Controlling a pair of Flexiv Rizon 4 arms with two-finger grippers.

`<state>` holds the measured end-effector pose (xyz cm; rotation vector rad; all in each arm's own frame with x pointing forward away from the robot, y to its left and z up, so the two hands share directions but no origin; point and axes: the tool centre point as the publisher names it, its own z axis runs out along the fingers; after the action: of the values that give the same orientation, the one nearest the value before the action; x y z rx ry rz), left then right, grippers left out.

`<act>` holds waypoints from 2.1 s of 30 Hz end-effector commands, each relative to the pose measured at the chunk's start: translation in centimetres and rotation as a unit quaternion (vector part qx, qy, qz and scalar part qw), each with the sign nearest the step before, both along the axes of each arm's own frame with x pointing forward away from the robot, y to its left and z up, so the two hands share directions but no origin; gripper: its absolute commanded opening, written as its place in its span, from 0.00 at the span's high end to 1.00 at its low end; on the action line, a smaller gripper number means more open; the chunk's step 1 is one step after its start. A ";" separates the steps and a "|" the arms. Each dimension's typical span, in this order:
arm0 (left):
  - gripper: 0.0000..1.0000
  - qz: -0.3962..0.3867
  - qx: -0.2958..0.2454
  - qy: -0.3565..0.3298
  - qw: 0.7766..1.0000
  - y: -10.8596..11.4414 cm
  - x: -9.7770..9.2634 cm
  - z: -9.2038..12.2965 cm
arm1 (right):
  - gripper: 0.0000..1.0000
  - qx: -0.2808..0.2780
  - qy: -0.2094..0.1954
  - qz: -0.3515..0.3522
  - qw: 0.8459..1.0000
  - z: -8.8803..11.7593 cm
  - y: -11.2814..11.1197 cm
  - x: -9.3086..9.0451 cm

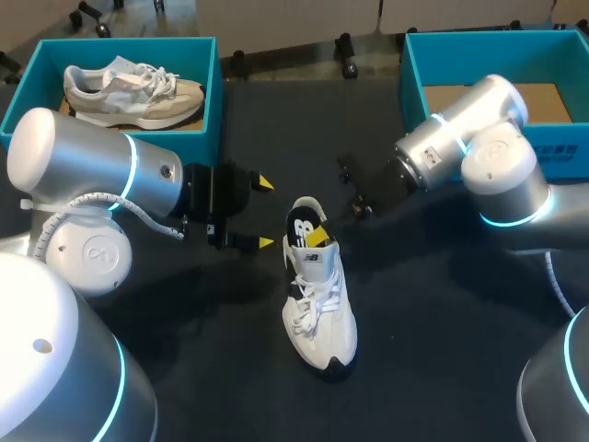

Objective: Take the shoe out of the shoebox, open the shoe tongue, remove and reinsert the insole, then place the shoe into the shoebox

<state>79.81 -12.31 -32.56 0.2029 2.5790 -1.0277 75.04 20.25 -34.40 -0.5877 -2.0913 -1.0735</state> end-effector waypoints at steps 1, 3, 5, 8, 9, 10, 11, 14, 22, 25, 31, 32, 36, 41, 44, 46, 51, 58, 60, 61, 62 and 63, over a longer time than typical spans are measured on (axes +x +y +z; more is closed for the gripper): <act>0.00 0.002 0.002 0.000 1.000 -0.1 0.0 0.0 | 1.00 0.001 0.002 -0.005 1.000 -0.6 0.3 -0.8; 0.00 0.002 0.002 0.000 1.000 -0.1 0.0 0.0 | 1.00 0.000 0.004 -0.006 1.000 -0.6 0.3 -0.9; 0.00 0.002 0.002 0.000 1.000 -0.1 0.0 0.0 | 1.00 -0.006 -0.002 -0.012 1.000 -0.5 0.2 -0.6; 0.00 0.002 0.002 0.000 1.000 -0.1 0.0 0.0 | 0.81 -0.014 -0.012 -0.015 1.000 0.0 0.0 -0.1; 0.00 0.002 0.002 0.000 1.000 -0.1 0.0 0.0 | 0.79 -0.017 -0.016 -0.015 1.000 0.3 -0.1 0.1; 0.00 0.002 0.002 0.000 1.000 -0.1 0.0 0.0 | 0.76 -0.019 -0.018 -0.016 1.000 0.5 -0.2 0.2; 0.00 0.002 0.002 0.000 1.000 -0.1 0.0 0.0 | 0.75 -0.021 -0.020 -0.016 0.999 0.7 -0.2 0.3; 0.00 0.002 0.002 0.000 1.000 -0.1 0.0 0.0 | 0.68 -0.029 -0.030 -0.018 0.999 1.4 -0.5 0.7; 0.00 0.002 0.002 0.000 1.000 -0.1 0.0 0.0 | 0.67 -0.037 -0.044 -0.018 0.998 2.4 -1.0 1.8; 0.00 0.002 0.002 0.000 1.000 -0.1 0.0 0.0 | 0.77 -0.037 -0.048 -0.010 0.998 2.3 -0.9 2.5; 0.00 0.002 0.002 0.000 1.000 -0.1 0.0 0.0 | 1.00 -0.041 -0.047 0.008 0.998 2.1 -0.4 3.7; 0.00 0.002 0.002 0.000 1.000 -0.1 0.0 0.0 | 1.00 -0.042 -0.044 0.016 0.998 2.0 -0.2 4.0; 0.00 0.002 0.002 0.000 1.000 -0.1 0.0 0.0 | 1.00 -0.046 -0.038 0.027 0.998 1.5 0.4 4.5; 0.00 0.002 0.002 0.000 1.000 -0.1 0.0 0.0 | 1.00 -0.053 -0.021 0.038 0.998 0.7 0.9 4.1; 0.00 0.002 0.002 0.000 1.000 -0.1 0.0 0.0 | 1.00 -0.053 -0.016 0.033 0.998 0.4 0.9 3.4; 0.00 0.002 0.002 0.000 1.000 -0.1 0.0 0.0 | 1.00 -0.053 -0.013 0.026 0.998 0.3 0.7 2.9; 0.00 0.002 0.002 0.000 1.000 -0.1 0.0 0.0 | 1.00 -0.054 -0.007 0.019 0.998 0.2 0.5 1.9; 0.00 0.002 0.002 0.000 1.000 -0.1 0.0 0.0 | 1.00 -0.057 0.001 0.012 0.998 0.2 0.3 1.2; 0.00 0.002 0.002 0.000 1.000 -0.1 0.0 0.0 | 1.00 -0.058 0.001 0.010 0.998 0.2 0.3 1.1; 0.00 0.002 0.002 0.000 1.000 -0.1 0.0 0.0 | 1.00 -0.059 -0.001 0.009 0.998 0.3 0.3 1.2; 0.00 0.002 0.002 0.000 1.000 -0.1 0.0 0.0 | 0.79 -0.061 -0.005 0.006 0.998 0.4 0.2 1.3; 0.00 0.002 0.002 0.000 1.000 -0.1 0.0 0.0 | 0.75 -0.062 -0.007 0.004 0.998 0.6 0.2 1.4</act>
<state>79.81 -12.31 -32.56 0.2029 2.5790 -1.0277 76.88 20.45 -34.24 -0.6205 -2.1692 -0.9490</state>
